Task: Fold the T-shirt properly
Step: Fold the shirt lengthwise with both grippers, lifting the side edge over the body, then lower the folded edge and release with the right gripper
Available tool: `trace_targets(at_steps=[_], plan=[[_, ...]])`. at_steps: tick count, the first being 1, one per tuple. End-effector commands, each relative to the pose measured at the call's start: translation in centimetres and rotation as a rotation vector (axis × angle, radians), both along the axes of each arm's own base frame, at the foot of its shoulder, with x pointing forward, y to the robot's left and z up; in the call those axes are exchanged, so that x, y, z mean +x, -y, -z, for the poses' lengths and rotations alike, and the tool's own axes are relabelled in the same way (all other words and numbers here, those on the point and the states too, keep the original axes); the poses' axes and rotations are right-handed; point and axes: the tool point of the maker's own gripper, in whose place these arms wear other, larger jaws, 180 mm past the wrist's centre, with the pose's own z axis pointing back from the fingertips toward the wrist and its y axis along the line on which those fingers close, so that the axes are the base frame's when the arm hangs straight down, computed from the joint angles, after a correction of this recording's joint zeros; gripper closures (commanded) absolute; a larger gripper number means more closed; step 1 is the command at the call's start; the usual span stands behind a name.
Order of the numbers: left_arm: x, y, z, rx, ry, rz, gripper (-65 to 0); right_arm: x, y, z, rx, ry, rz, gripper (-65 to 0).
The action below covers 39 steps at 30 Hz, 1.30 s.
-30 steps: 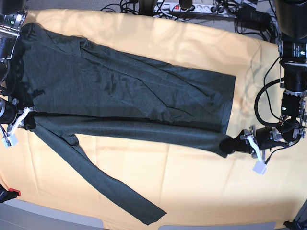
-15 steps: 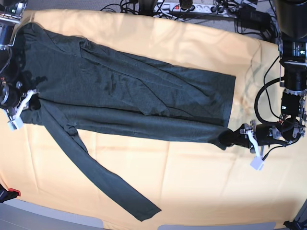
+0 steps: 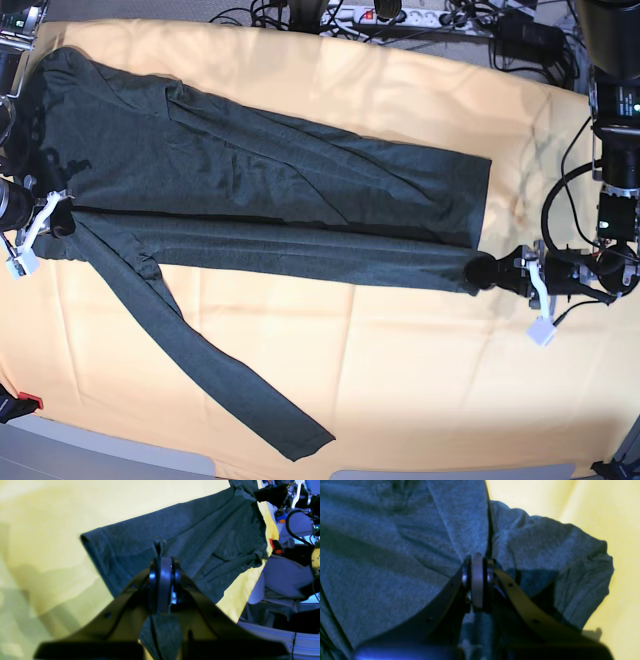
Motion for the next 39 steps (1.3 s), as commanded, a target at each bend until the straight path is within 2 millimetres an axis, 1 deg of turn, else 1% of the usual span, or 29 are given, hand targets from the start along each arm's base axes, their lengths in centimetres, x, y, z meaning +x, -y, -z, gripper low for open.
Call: trace_targets(at_steps=[1, 5, 8, 9, 10, 12, 13, 14, 16, 19, 21, 23, 25, 28, 30, 33, 35, 37, 39], plan=[[0.8, -0.4, -1.8, -0.009, 0.052, -0.001, 0.0, 0.9, 0.9, -2.0, -0.024, 0.05, -0.001, 0.0], [0.4, -0.4, -1.2, -0.007, 0.035, 0.001, 0.0, 0.8, 1.0, -1.9, -0.027, 0.04, -0.001, 0.0], [0.5, -0.4, -1.4, -0.013, 0.043, -0.006, 0.0, 0.7, 1.0, -1.7, -0.029, 0.031, -0.002, 0.0], [0.6, -0.4, -1.4, -0.017, 0.047, -0.011, -3.5, 0.7, 1.0, -1.8, -0.03, 0.031, -0.002, -2.1], [0.7, -0.4, -1.5, -0.021, 0.052, -0.016, -10.7, 0.7, 1.0, -1.8, -0.029, 0.034, -0.001, -10.6], [1.0, -0.4, -1.7, -0.03, 0.063, -0.026, -25.6, 0.8, 1.0, -1.8, -0.028, 0.037, -0.001, -31.0], [1.1, -0.4, -1.9, -0.035, 0.069, -0.033, -31.1, 0.8, 1.0, -1.9, -0.029, 0.038, -0.001, -38.8], [1.4, -0.3, -2.1, -0.044, 0.08, -0.043, -34.3, 1.0, 1.0, -2.1, -0.029, 0.044, -0.002, -42.8], [2.0, -0.5, -2.2, -0.043, 0.106, -0.071, -34.7, 1.7, 1.0, -3.1, -0.021, 0.072, -0.001, -43.3], [2.9, -1.1, -2.2, -0.019, 0.146, -0.112, -34.7, 3.4, 0.5, -6.1, 0.057, 0.16, -0.008, -43.3], [3.2, -1.3, -2.1, -0.003, 0.157, -0.124, -34.7, 4.2, -0.3, -7.7, 0.124, 0.212, -0.016, -43.3], [3.1, -1.4, -1.8, 0.006, 0.155, -0.124, -34.7, 4.8, -1.4, -8.6, 0.189, 0.248, -0.024, -43.3], [2.9, -1.4, -1.5, 0.006, 0.148, -0.124, -34.7, 5.3, -2.5, -8.3, 0.212, 0.258, -0.027, -43.3], [2.9, -1.3, -1.5, 0.001, 0.149, -0.126, -34.7, 6.7, -3.7, -7.4, 0.177, 0.264, -0.021, -43.3], [2.9, -1.2, -1.4, 0.001, 0.148, -0.126, -34.7, 8.0, -3.3, -7.0, 0.137, 0.285, 0.056, -43.3], [2.9, -1.3, -1.4, 0.001, 0.148, -0.126, -34.7, 9.3, -2.7, -6.7, 0.103, 0.322, 0.153, -43.3], [2.9, -1.3, -1.4, 0.001, 0.148, -0.126, -34.7, 9.6, -2.5, -6.3, 0.084, 0.317, 0.197, -43.3], [2.8, -1.3, -1.3, 0.002, 0.145, -0.127, -34.7, 9.8, -1.7, -5.4, 0.061, 0.288, 0.278, -43.3], [2.7, -1.4, -1.2, 0.003, 0.142, -0.127, -34.7, 9.8, -1.8, -4.3, 0.083, 0.262, 0.306, -43.2]])
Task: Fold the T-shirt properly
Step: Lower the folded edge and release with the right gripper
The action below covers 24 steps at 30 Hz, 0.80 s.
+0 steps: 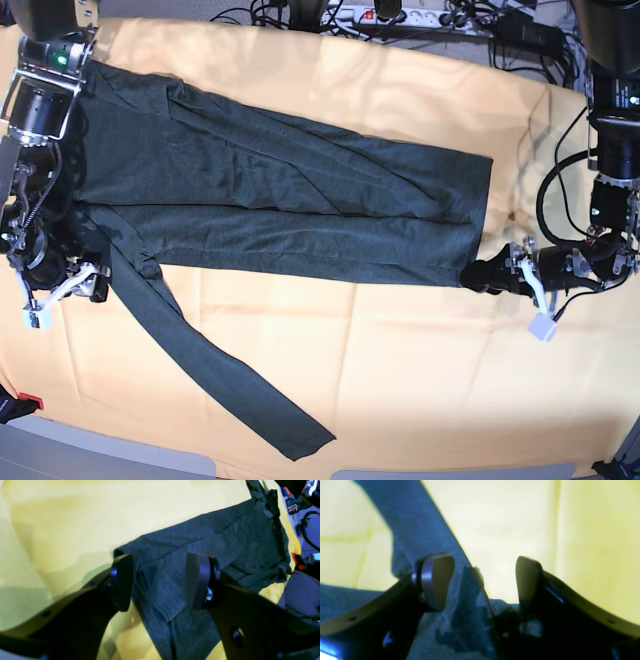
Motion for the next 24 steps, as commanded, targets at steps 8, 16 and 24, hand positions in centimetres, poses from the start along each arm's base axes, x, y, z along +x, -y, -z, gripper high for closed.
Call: trace_targets(at_steps=[8, 16, 24], plan=[[1.2, -0.4, -2.2, -0.017, 0.065, -0.011, -34.7, 1.9, -0.3, 0.7, 0.155, 0.011, 0.009, -43.2], [1.2, -0.4, -2.2, -0.019, 0.065, -0.01, -34.7, 3.0, -0.8, 1.6, 0.248, -0.012, 0.004, -41.6], [1.2, -0.4, -2.2, -0.019, 0.066, -0.011, -34.7, 2.5, -4.4, 0.2, 0.35, 0.015, -0.188, -38.9]])
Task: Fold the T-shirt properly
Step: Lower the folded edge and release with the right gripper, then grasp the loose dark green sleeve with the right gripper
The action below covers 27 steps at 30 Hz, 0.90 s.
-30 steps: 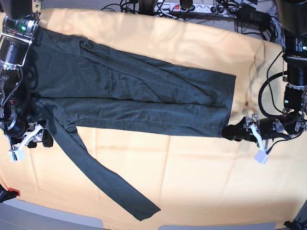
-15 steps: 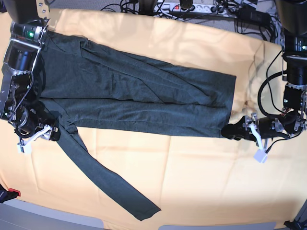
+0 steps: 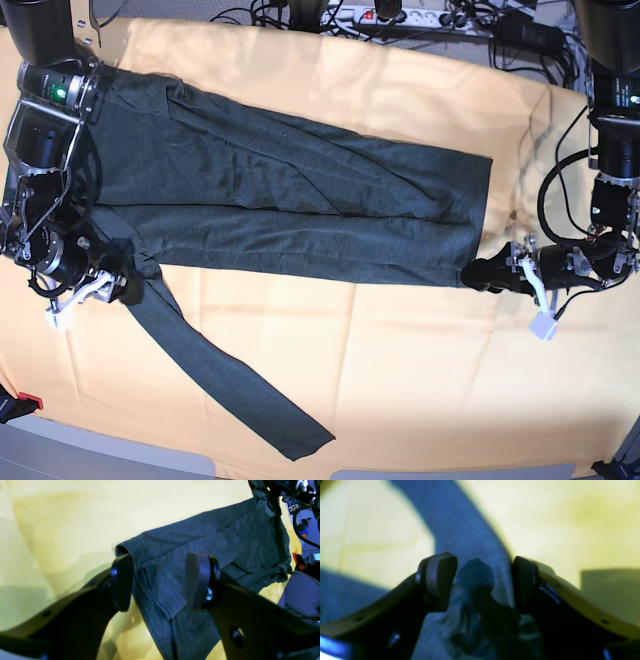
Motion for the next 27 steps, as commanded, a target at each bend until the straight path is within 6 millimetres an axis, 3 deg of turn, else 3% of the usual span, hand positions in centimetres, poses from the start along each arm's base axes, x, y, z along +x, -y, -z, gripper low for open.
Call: trace_targets(at_steps=[1, 7, 9, 13, 14, 22, 23, 27], plan=[[1.2, -0.4, -2.3, -0.019, 0.067, -0.011, -34.7, 1.2, 0.6, -2.5, 0.005, 0.07, -0.003, -38.9], [1.2, -0.4, -2.3, -0.019, 0.067, -0.011, -34.7, 0.9, 0.4, -2.3, -0.005, 0.062, -0.028, -38.2], [1.2, -0.4, -2.3, -0.018, 0.067, -0.011, -34.7, 1.1, 0.5, -2.5, -0.003, 0.076, -0.021, -30.4], [1.2, -0.4, -2.3, -0.018, 0.067, -0.011, -34.7, 1.8, 0.7, -3.2, 0.006, 0.123, 0.004, -2.5], [1.2, -0.4, -2.3, -0.018, 0.067, -0.011, -34.7, 1.8, 0.7, -3.3, 0.008, 0.129, 0.007, 0.0], [1.2, -0.4, -2.3, -0.017, 0.066, -0.011, -34.7, 1.5, 0.8, -2.8, -0.015, 0.105, -0.003, 0.0], [1.2, -0.4, -2.3, -0.018, 0.066, -0.011, -34.7, 1.5, 0.8, -2.7, -0.018, 0.103, -0.003, -2.0], [1.2, -0.4, -2.3, -0.018, 0.067, -0.011, -34.7, 1.5, 0.9, -2.8, -0.019, 0.105, -0.001, -42.1]])
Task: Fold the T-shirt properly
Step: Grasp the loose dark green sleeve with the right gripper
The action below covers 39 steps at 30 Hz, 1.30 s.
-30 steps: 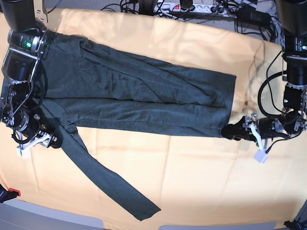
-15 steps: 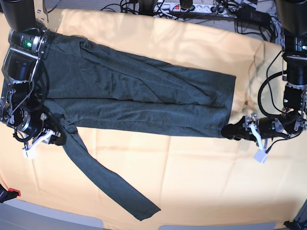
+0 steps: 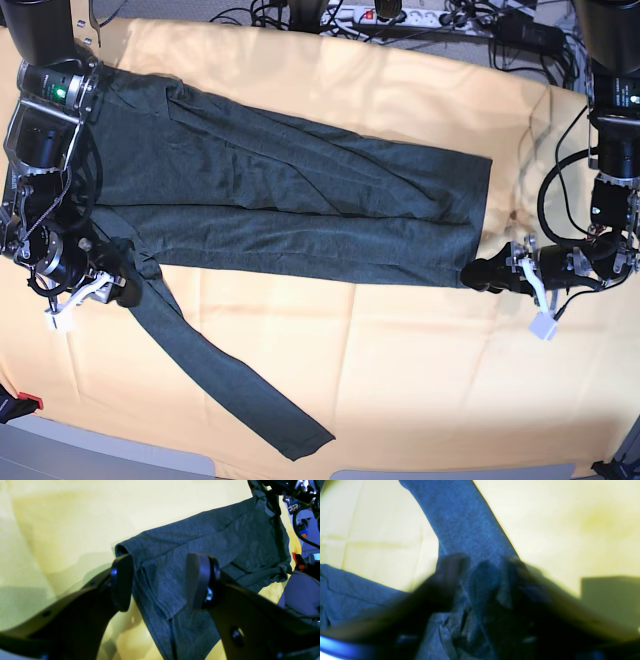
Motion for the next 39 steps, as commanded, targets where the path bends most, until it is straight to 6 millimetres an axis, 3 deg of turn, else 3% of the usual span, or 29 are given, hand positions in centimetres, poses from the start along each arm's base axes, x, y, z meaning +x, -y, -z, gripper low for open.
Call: trace_targets(at_steps=[1, 4, 6, 10, 14, 18, 20, 24, 25, 32, 39], plan=[[1.2, -0.4, -2.3, -0.018, 0.067, -0.01, -34.7, 1.3, 1.0, -2.3, -0.014, 0.069, 0.011, -46.2], [1.2, -0.4, -2.3, -0.017, 0.067, -0.01, -34.7, 1.3, 2.8, -0.8, -0.049, -0.01, 0.129, -46.3], [1.2, -0.4, -2.3, -0.017, 0.067, -0.01, -34.7, 1.0, 3.0, 0.1, -0.051, -0.041, 0.164, -46.3], [1.2, -0.4, -2.3, -0.018, 0.067, -0.01, -34.7, 0.9, 0.7, 0.8, -0.021, -0.041, 0.117, -45.3], [1.2, -0.4, -2.3, -0.018, 0.067, -0.01, -34.6, 1.1, -2.4, 1.0, 0.021, -0.019, 0.053, -36.8], [1.2, -0.4, -2.3, -0.018, 0.067, -0.01, -34.7, 1.2, -5.1, 1.0, 0.051, 0.006, -0.016, -35.4], [1.2, -0.4, -2.3, -0.018, 0.067, -0.01, -34.7, 1.2, -5.5, 0.7, 0.053, 0.023, -0.039, -31.0], [1.2, -0.4, -2.3, -0.018, 0.067, -0.01, -34.6, 1.5, -4.9, 0.1, 0.037, 0.041, -0.044, -3.7], [1.2, -0.4, -2.3, -0.018, 0.067, -0.01, -34.7, 1.6, -4.5, -0.1, 0.03, 0.044, -0.041, 0.0], [1.2, -0.4, -2.3, -0.02, 0.068, -0.011, -34.7, 2.2, -1.5, -1.9, -0.025, 0.073, -0.016, 0.0], [1.2, -0.4, -2.3, -0.022, 0.068, -0.011, -34.6, 2.4, -0.4, -3.1, -0.059, 0.101, -0.013, 0.0]])
